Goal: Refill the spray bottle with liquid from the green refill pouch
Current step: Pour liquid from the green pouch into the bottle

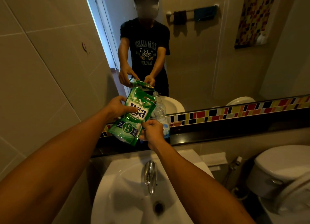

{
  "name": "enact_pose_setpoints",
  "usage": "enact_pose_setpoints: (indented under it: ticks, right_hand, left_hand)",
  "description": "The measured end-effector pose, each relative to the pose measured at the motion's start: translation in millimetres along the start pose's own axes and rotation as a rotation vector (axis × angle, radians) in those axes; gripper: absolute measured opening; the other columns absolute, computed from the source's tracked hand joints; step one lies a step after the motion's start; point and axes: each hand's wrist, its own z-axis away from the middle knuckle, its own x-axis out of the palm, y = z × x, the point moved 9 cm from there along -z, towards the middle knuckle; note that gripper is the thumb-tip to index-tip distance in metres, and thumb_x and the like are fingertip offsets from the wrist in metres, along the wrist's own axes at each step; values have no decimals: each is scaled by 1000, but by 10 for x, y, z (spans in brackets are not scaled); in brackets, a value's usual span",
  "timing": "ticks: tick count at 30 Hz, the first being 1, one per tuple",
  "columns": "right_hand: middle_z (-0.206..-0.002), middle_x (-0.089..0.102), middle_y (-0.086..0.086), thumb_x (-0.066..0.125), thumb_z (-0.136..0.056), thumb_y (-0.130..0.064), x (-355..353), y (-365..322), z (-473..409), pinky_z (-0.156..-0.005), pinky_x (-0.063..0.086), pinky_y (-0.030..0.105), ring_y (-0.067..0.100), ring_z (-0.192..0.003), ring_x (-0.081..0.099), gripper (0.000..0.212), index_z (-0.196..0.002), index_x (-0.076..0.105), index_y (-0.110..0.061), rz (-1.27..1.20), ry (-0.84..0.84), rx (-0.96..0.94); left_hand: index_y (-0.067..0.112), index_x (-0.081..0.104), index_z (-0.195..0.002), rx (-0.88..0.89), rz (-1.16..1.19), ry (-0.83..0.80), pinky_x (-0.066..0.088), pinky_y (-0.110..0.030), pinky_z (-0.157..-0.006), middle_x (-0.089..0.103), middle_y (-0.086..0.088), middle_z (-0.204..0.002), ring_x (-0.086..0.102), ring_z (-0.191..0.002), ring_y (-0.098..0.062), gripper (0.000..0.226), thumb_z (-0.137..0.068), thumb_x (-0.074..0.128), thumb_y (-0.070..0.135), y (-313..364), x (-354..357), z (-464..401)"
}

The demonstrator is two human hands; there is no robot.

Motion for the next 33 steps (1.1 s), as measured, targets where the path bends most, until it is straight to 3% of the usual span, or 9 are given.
enact_pose_setpoints:
  ticks: [14,24,33]
  right_hand:
    - [-94,73,19,58,-103,-7,32,49,-24,-46,58,29,25,-70,74,5,-98,56,-8,-12,3,2]
    - [-108,75,24,58,-103,-7,40,86,-45,-48,60,30,25,-73,75,6,-98,55,-9,-40,2,21]
    - [-111,74,27,58,-102,-6,50,137,-72,-53,63,35,34,-88,76,5,-99,55,-9,-43,1,28]
  left_hand:
    - [17,50,-118,10,-3,-8,54,-32,-56,71,-13,-103,72,-77,-25,52,-79,84,17,16,-12,12]
    - [17,49,-119,7,-7,-7,53,-30,-53,70,-10,-99,71,-75,-22,52,-80,83,18,30,-19,28]
    - [18,49,-119,7,-5,-2,54,-31,-55,70,-13,-105,73,-78,-25,56,-77,86,19,14,-21,4]
